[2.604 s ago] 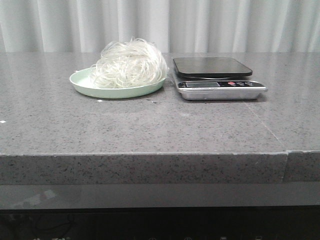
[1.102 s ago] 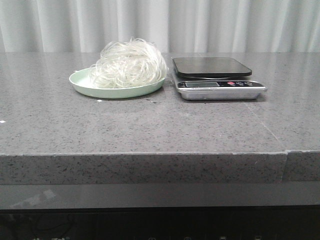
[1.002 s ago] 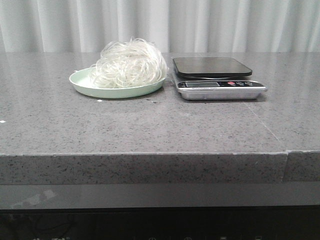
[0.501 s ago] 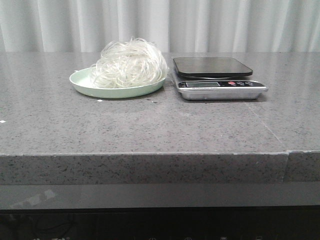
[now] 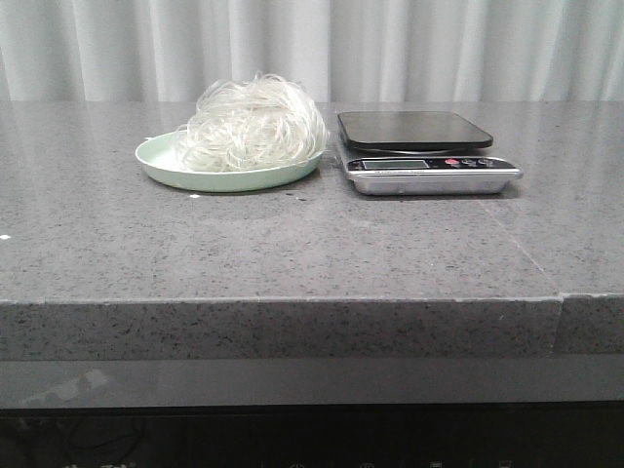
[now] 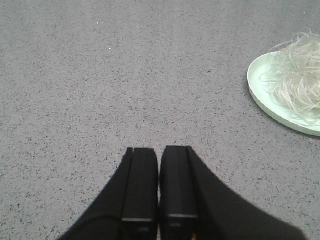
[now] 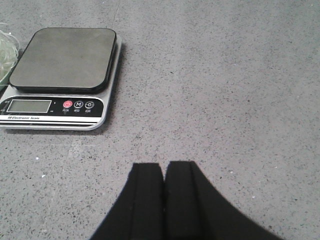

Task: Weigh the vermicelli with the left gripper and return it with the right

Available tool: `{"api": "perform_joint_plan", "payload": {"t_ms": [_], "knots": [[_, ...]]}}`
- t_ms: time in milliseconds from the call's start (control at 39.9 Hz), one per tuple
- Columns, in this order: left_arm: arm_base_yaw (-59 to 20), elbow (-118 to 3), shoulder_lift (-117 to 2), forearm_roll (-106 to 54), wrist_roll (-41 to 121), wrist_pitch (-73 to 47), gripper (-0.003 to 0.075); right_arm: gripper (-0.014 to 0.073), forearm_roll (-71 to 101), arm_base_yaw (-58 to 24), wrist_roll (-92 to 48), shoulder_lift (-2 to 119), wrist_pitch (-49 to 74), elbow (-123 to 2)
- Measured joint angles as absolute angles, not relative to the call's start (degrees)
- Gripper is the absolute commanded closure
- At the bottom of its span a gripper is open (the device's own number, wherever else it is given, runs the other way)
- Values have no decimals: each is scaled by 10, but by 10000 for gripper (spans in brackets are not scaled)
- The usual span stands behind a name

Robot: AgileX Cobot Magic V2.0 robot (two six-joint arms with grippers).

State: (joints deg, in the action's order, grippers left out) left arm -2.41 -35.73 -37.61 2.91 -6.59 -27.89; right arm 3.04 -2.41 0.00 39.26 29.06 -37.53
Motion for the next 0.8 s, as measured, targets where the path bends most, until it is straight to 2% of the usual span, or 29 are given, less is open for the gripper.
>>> {"api": "perform_joint_plan", "payload": {"t_ms": [50, 125, 250, 351, 626, 801], "knots": [[-24, -357, -376, 29, -66, -278, 559, 412, 30, -24, 0, 393, 292, -375], [-24, -357, -377, 29, -66, -278, 512, 300, 30, -24, 0, 393, 293, -375], [-24, -357, -377, 29, -66, -278, 300, 110, 30, -24, 3, 393, 294, -375], [-24, -357, -377, 29, -66, -278, 173, 71, 30, -24, 0, 393, 295, -375], [-27, -364, -390, 26, -49, -277, 167, 74, 30, -24, 0, 393, 301, -375], [-86, -405, -437, 15, -16, -275, 167, 74, 29, -24, 3, 393, 304, -375]]}}
